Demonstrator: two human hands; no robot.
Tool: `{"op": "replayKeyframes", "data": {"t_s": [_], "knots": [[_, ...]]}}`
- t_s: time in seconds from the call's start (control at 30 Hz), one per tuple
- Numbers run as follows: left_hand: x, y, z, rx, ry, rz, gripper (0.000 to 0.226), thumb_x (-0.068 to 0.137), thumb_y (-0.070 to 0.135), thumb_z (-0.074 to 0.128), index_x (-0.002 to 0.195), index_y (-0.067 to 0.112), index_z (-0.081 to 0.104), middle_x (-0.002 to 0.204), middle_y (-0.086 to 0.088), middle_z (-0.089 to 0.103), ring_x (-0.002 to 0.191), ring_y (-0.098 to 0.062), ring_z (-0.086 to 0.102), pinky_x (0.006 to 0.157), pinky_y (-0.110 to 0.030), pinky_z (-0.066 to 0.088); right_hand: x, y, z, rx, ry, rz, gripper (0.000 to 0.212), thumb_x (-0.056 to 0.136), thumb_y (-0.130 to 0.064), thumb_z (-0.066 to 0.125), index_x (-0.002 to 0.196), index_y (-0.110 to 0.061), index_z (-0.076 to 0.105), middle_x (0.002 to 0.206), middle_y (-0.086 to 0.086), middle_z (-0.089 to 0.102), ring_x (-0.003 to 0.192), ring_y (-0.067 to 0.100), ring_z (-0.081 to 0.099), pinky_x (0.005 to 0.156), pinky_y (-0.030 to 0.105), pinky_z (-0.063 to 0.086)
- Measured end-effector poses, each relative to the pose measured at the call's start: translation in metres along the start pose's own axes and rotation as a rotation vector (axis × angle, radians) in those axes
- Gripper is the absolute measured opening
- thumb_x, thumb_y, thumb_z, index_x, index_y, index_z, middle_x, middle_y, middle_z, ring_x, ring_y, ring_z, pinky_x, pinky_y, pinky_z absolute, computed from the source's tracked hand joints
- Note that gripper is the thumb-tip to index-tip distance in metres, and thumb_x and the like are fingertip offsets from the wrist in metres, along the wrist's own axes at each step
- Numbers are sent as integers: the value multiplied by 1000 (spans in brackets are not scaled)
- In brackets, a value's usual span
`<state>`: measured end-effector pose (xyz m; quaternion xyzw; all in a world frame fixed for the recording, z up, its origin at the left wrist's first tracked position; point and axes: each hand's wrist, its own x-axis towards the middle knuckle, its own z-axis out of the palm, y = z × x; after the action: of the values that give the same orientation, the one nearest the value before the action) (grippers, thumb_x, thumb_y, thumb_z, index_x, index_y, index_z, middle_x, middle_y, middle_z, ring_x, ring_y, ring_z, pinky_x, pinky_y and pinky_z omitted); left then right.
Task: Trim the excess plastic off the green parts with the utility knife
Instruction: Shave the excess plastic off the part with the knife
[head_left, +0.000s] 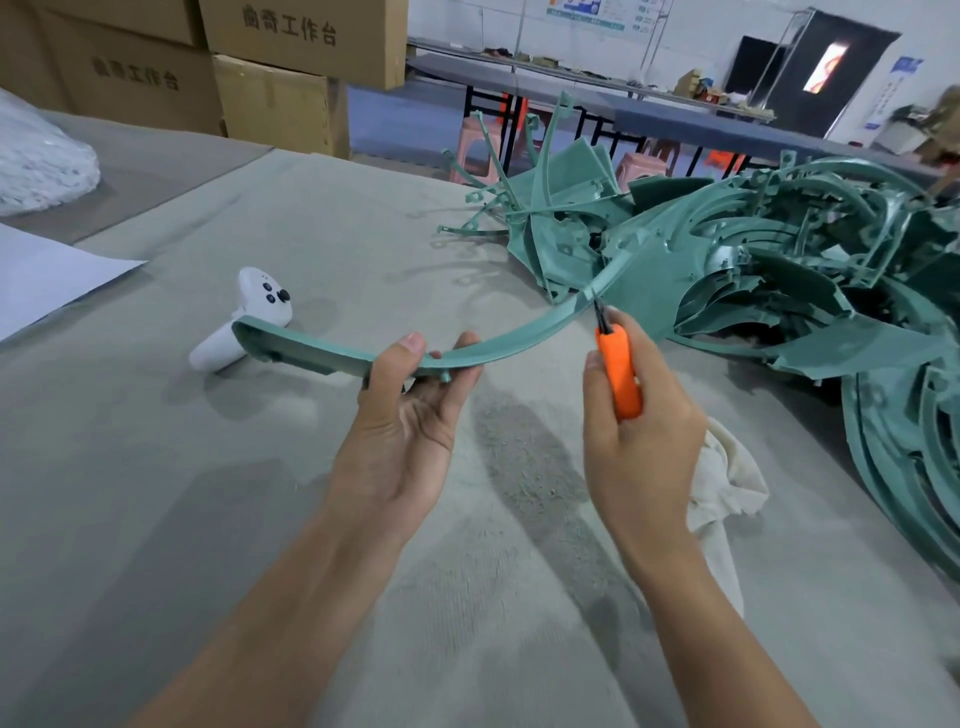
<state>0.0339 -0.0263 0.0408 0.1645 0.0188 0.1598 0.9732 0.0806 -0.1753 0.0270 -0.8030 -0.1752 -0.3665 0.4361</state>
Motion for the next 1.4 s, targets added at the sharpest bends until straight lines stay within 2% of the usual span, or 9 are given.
{"op": "replayKeyframes", "data": {"t_s": [0.27, 0.4, 0.57, 0.77, 0.87, 1.0, 1.1, 1.27, 1.4], "knots": [[1, 4, -1, -4, 30, 57, 15, 72, 12, 67, 57, 12, 68, 82, -3, 64, 86, -22, 72, 71, -25, 59, -36, -27, 14, -8, -180, -176, 40, 91, -12, 62, 132, -10, 60, 93, 6, 69, 72, 20, 63, 60, 38, 51], [2, 2, -4, 26, -5, 77, 14, 74, 12, 68, 60, 13, 68, 81, -2, 63, 86, -22, 72, 70, -24, 58, -34, -30, 14, 20, -181, -189, 41, 90, -12, 63, 131, -11, 61, 92, 4, 69, 71, 16, 62, 60, 34, 51], [2, 1, -6, -13, -24, 36, 10, 58, 12, 78, 60, 13, 69, 88, -1, 63, 91, -24, 71, 76, -28, 59, -10, -12, 6, -27, -17, -45, 36, 96, -16, 57, 132, -9, 60, 98, -3, 68, 75, -1, 52, 68, 4, 38], [4, 0, -11, -20, -16, 9, 10, 70, 13, 74, 61, 13, 70, 87, -5, 68, 88, -22, 72, 74, -26, 59, -34, -20, 18, -36, -149, -164, 40, 94, -14, 58, 133, -9, 58, 96, 5, 69, 72, 20, 63, 61, 36, 51], [6, 0, -15, 73, -35, 4, 8, 75, 20, 71, 69, 15, 69, 95, -11, 64, 78, -18, 70, 67, -22, 58, -42, -31, 20, 156, -255, -212, 39, 90, -11, 65, 129, -12, 62, 95, 1, 70, 75, 14, 65, 67, 31, 55], [7, -3, -16, 42, -55, -5, 11, 73, 9, 76, 67, 14, 68, 91, -6, 62, 89, -23, 72, 73, -27, 59, -27, -36, 12, 588, -147, 276, 27, 82, -39, 71, 108, -32, 68, 77, 3, 67, 58, 11, 56, 60, 26, 48], [7, -6, -14, 90, -135, -7, 13, 73, 7, 71, 74, 16, 62, 91, -9, 61, 93, -24, 71, 78, -30, 58, -12, -28, 5, 692, -81, 579, 31, 81, -44, 73, 99, -20, 66, 70, 7, 69, 43, 11, 46, 47, 26, 39], [1, -10, -18, 528, -613, 19, 31, 82, 4, 64, 101, 27, 69, 114, 5, 67, 119, -21, 60, 103, -41, 46, 4, -19, -2, 834, -53, 701, 33, 92, -20, 67, 60, -23, 63, 60, 2, 63, 36, 12, 40, 39, 22, 33], [2, 0, -26, 534, -570, -155, 75, 81, 27, 75, 144, 8, 39, 140, 11, 53, 134, -11, 45, 104, -56, 43, 17, -3, -17, 783, 85, 750, 38, 91, -17, 67, 54, -25, 62, 50, -4, 47, 41, 13, 39, 42, 25, 32]]}}
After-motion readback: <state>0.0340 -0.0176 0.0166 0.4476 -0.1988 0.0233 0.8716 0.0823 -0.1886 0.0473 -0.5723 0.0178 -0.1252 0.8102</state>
